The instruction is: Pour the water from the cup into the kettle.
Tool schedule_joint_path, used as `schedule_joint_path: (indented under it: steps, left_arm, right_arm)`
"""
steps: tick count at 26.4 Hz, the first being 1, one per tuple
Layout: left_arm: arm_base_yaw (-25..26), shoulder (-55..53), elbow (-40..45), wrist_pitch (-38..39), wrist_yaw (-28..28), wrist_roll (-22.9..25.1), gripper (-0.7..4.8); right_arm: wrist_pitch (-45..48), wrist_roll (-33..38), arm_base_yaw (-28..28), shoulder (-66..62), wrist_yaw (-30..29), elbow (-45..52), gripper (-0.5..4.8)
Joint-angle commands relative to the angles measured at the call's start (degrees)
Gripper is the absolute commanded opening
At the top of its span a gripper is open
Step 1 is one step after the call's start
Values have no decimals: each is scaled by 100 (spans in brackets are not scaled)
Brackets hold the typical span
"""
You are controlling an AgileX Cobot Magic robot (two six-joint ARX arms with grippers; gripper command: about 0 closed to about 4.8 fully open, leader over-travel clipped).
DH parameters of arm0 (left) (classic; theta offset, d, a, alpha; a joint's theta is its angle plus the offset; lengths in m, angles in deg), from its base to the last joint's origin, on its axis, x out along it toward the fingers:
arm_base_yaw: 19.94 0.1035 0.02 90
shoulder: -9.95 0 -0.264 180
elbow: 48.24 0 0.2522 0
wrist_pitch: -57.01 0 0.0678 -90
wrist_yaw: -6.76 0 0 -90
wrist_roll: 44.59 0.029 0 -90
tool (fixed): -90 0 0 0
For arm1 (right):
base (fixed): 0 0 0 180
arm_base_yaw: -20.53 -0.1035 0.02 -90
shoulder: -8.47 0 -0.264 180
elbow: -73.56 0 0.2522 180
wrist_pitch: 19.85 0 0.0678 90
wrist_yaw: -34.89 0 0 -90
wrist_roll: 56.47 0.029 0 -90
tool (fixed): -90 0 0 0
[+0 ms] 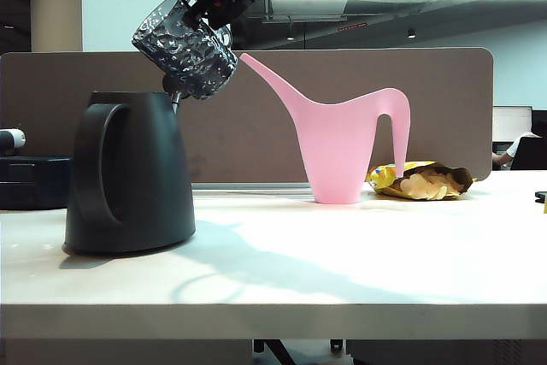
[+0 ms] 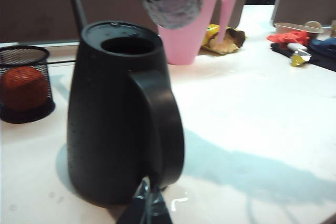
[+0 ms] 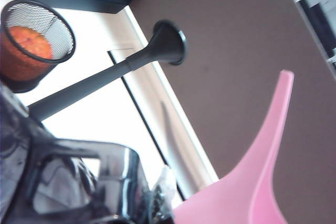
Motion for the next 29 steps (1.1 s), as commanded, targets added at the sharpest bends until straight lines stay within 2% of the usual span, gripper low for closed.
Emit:
schedule_joint_path:
  steps: [1, 3, 11, 19, 29]
  left_arm:
    - [-4, -4, -17, -33, 70, 20, -5]
    - [-4, -4, -17, -35, 68, 20, -5]
    - [-2, -4, -15, -33, 66, 20, -5]
    - [-2, -4, -15, -35, 66, 20, -5]
    - [-2, -4, -15, -35, 66, 20, -5]
  right_arm:
    - [341, -575, -79, 15, 177, -37, -8]
    - [448, -866, -120, 13, 223, -37, -8]
    - [640, -1292, -304, -197, 256, -37, -8]
    - [837, -1838, -503, -415, 573, -35, -8]
    - [1054, -2470, -516, -433, 713, -35, -8]
